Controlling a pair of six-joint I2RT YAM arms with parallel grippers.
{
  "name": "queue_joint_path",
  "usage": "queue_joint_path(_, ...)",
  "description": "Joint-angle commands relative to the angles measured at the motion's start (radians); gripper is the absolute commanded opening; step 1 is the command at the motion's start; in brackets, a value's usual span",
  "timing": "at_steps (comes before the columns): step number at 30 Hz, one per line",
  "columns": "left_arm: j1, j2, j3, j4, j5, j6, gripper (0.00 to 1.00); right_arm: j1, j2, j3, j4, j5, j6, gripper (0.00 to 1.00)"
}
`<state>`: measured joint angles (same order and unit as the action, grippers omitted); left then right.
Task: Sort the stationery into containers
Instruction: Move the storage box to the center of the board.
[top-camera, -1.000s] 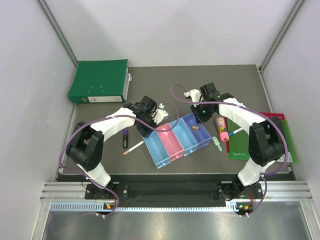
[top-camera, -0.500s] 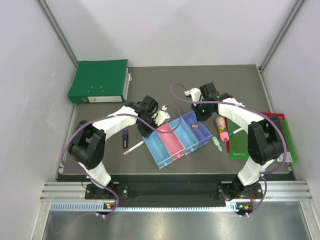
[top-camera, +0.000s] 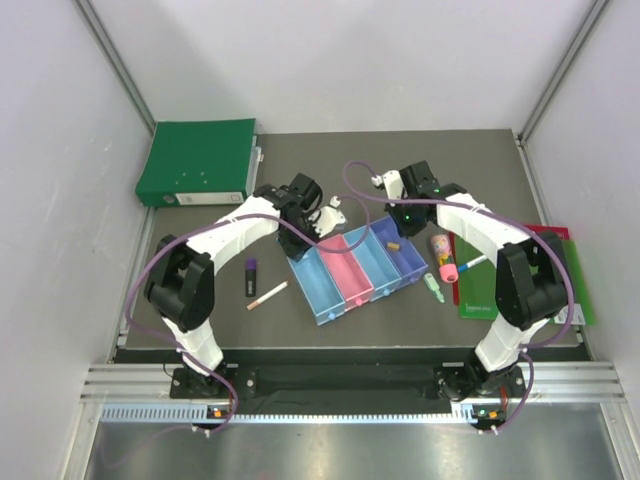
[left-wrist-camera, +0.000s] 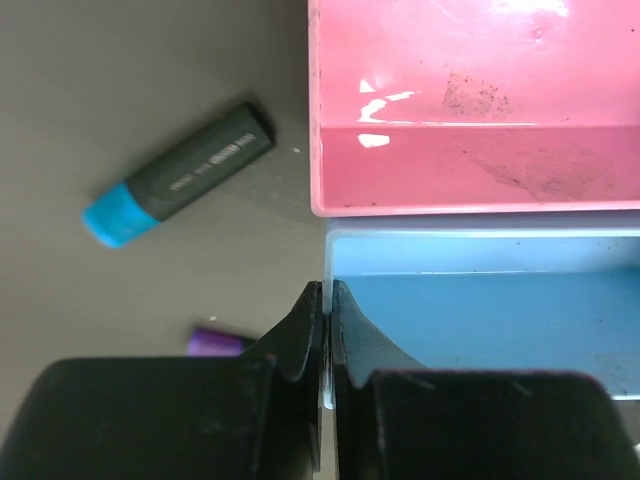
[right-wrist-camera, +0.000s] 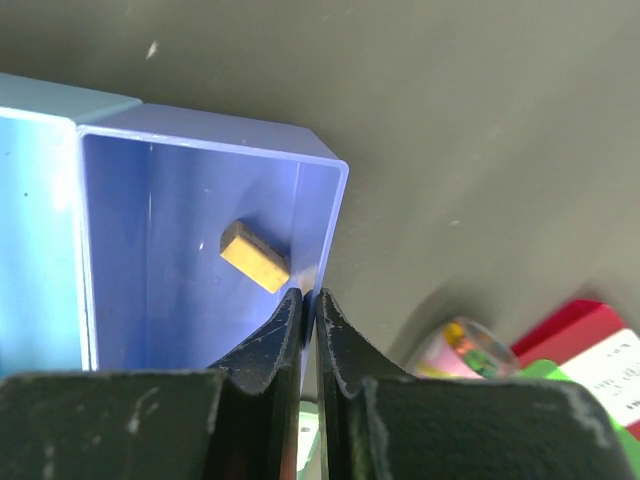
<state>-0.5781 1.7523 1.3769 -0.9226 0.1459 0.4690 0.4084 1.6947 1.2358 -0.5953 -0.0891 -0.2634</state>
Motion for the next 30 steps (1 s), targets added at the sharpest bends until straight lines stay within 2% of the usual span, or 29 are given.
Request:
queue_joint_path(1,-0.005,0.004,0.120,0.044,0.014,0.014,0.00,0.020,-0.040,0.080,-0.018,0.018,0.009,0.00)
queue_joint_path(12,-0.006,0.079,0.203,0.083,-0.035,0.146,0.00,0.018,-0.030,0.155,-0.003,0.086,0.015,0.00)
queue_joint_path(30,-0.002,0.153,0.261,0.212,-0.069,0.212,0.00,-0.003,0.034,0.220,0.028,0.163,0.013,0.00)
